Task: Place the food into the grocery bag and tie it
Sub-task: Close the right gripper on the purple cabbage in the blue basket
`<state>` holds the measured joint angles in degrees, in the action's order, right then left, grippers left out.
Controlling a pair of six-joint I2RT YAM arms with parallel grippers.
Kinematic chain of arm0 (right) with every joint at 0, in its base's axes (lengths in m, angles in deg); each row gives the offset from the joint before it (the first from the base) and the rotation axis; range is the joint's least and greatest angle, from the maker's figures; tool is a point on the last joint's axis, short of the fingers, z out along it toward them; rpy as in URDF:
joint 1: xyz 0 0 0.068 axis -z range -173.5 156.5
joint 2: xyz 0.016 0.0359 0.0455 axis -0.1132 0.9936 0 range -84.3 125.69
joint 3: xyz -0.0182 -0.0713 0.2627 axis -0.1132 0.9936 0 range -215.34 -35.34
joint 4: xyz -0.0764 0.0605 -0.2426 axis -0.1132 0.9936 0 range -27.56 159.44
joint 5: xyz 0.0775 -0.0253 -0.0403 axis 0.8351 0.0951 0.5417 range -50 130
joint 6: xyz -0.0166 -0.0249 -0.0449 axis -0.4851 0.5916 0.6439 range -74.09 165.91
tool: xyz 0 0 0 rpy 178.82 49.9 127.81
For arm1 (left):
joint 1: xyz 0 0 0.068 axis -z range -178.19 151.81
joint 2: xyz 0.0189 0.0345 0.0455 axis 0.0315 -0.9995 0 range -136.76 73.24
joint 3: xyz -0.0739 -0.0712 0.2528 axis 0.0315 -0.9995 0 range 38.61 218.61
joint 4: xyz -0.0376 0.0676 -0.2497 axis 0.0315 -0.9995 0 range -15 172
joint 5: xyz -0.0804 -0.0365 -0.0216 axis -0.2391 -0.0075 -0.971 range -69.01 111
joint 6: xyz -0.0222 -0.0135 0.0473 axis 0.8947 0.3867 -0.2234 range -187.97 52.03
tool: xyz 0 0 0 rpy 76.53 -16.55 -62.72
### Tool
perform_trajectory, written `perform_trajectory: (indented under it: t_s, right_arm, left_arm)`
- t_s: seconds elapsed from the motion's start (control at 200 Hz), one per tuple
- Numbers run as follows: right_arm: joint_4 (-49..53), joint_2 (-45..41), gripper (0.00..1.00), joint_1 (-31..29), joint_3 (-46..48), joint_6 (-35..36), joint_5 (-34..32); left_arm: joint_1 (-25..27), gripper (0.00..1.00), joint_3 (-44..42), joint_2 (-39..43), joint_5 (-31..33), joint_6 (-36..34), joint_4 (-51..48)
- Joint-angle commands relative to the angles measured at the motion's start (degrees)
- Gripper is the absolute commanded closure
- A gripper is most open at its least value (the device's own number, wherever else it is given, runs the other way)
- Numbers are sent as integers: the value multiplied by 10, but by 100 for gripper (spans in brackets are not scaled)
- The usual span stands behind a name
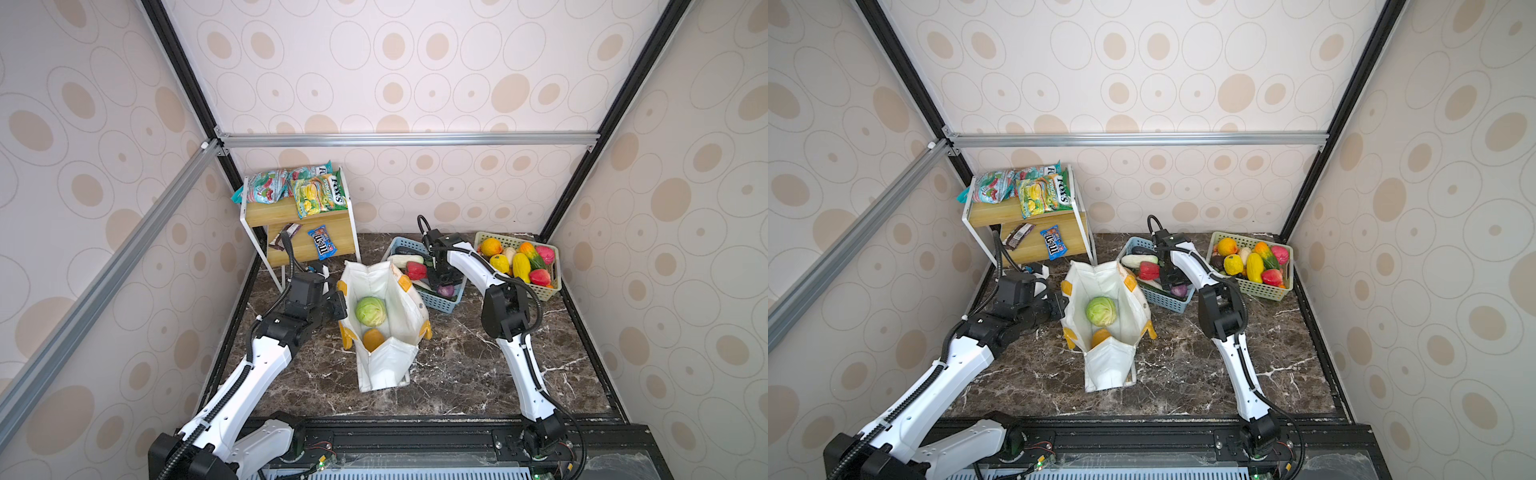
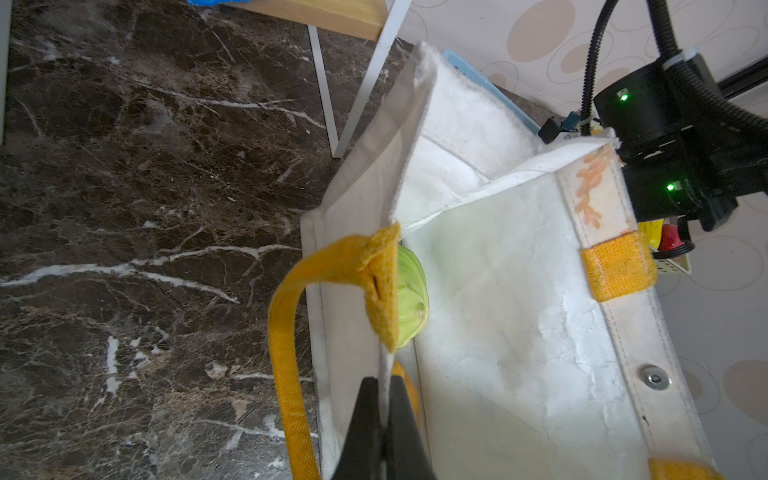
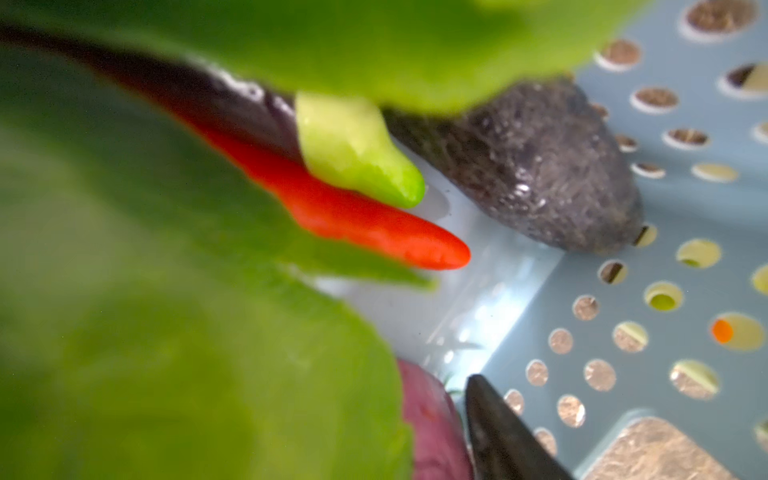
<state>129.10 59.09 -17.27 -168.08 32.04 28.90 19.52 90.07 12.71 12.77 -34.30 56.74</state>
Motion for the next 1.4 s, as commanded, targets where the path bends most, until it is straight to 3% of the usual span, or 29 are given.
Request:
perform_trajectory:
  t_s: [0.0,0.84,1.395]
  right_arm:
    - [15,4,38,3,0,0,4]
    - [30,-91,39,3,-23,6,14]
    - [34,-166,39,3,-50,-3,63]
  left_arm:
    - [-1,100,5,11,8,4,3]
    - [0,100,-6,14,3,7,17]
    - [-1,100,-15,11,-8,11,33]
